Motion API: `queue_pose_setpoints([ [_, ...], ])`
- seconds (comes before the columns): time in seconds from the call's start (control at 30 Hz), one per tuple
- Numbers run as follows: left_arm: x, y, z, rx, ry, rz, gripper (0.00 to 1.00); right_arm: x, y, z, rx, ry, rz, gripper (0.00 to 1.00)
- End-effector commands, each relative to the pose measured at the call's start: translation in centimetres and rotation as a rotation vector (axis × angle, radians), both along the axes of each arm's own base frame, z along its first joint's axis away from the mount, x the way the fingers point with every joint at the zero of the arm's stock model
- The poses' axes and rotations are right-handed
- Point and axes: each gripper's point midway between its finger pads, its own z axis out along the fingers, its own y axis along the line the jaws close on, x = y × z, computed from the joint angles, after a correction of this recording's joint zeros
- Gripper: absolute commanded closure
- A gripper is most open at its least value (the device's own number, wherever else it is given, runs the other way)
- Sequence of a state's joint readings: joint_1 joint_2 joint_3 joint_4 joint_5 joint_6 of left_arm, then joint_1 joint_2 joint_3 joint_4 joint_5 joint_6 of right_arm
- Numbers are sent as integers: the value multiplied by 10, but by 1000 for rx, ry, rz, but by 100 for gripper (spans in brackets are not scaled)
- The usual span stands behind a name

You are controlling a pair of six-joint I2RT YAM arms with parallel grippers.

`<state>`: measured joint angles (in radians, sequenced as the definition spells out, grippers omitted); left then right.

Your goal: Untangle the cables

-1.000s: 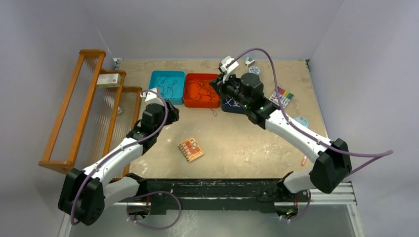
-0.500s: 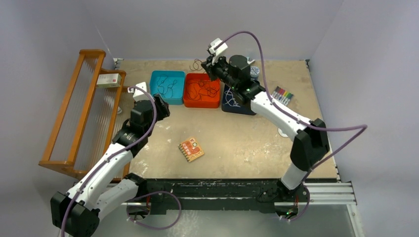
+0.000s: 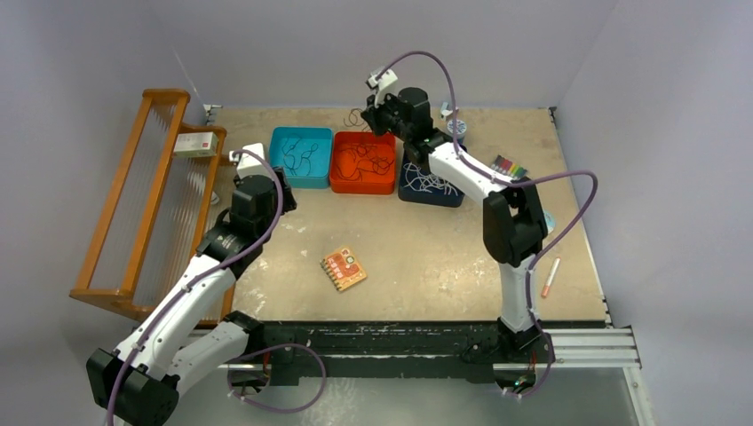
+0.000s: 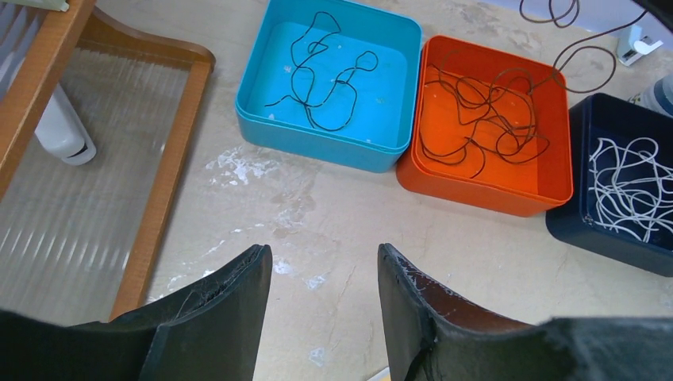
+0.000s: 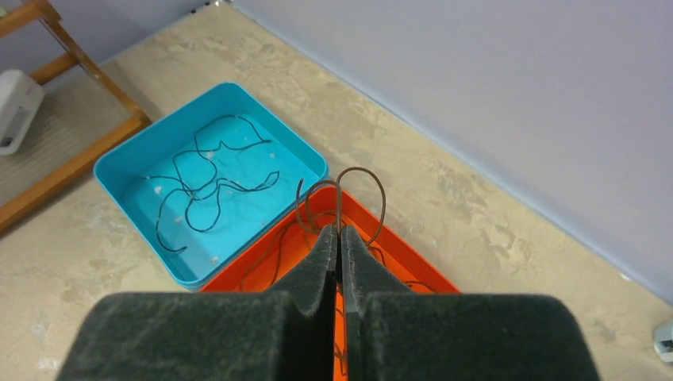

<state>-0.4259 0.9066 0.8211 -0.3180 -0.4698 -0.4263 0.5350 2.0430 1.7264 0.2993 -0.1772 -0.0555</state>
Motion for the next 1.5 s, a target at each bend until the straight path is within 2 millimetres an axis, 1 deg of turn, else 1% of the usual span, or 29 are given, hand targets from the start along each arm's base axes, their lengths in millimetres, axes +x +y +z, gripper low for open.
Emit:
queue_pose_setpoints([
  [0.0, 3, 5, 21, 12, -47, 20, 49, 5, 7, 28, 58, -50, 32, 100],
  [0.13, 4, 4, 18, 17, -37, 18, 49, 15, 8, -6, 32, 11, 28, 100],
  [0.23, 6, 2, 14, 21, -24, 10, 49, 18, 10, -33, 14, 68, 38, 100],
  [0.37, 8, -1, 10, 22, -12, -2, 49, 18, 17, -61, -20, 134, 68, 100],
  [0.5, 9, -1, 9, 29, -6, -1, 49, 22, 19, -87, -53, 182, 73, 99],
  [0.53, 9, 0, 9, 30, -7, 2, 49, 23, 20, -96, -62, 198, 73, 99],
  [0.8, 6, 5, 11, 34, -14, 24, 49, 32, 14, -140, -121, 245, 23, 98],
  [1.0, 5, 6, 10, 31, -12, 32, 49, 33, 12, -165, -156, 269, 16, 97],
  [1.13, 6, 7, 9, 31, -10, 38, 49, 33, 12, -172, -170, 276, 16, 94],
  [1.2, 6, 9, 8, 31, -9, 50, 49, 32, 13, -171, -176, 273, 19, 88],
  [1.23, 6, 9, 9, 29, -10, 55, 49, 33, 12, -168, -177, 268, 18, 83],
  [1.33, 7, 9, 7, 23, -8, 62, 49, 32, 10, -145, -168, 231, 12, 73],
  [1.4, 7, 9, 6, 21, -6, 66, 49, 29, 6, -125, -152, 202, 1, 67],
  [1.47, 7, 11, 6, 19, -5, 80, 49, 25, 2, -100, -124, 159, -5, 60],
])
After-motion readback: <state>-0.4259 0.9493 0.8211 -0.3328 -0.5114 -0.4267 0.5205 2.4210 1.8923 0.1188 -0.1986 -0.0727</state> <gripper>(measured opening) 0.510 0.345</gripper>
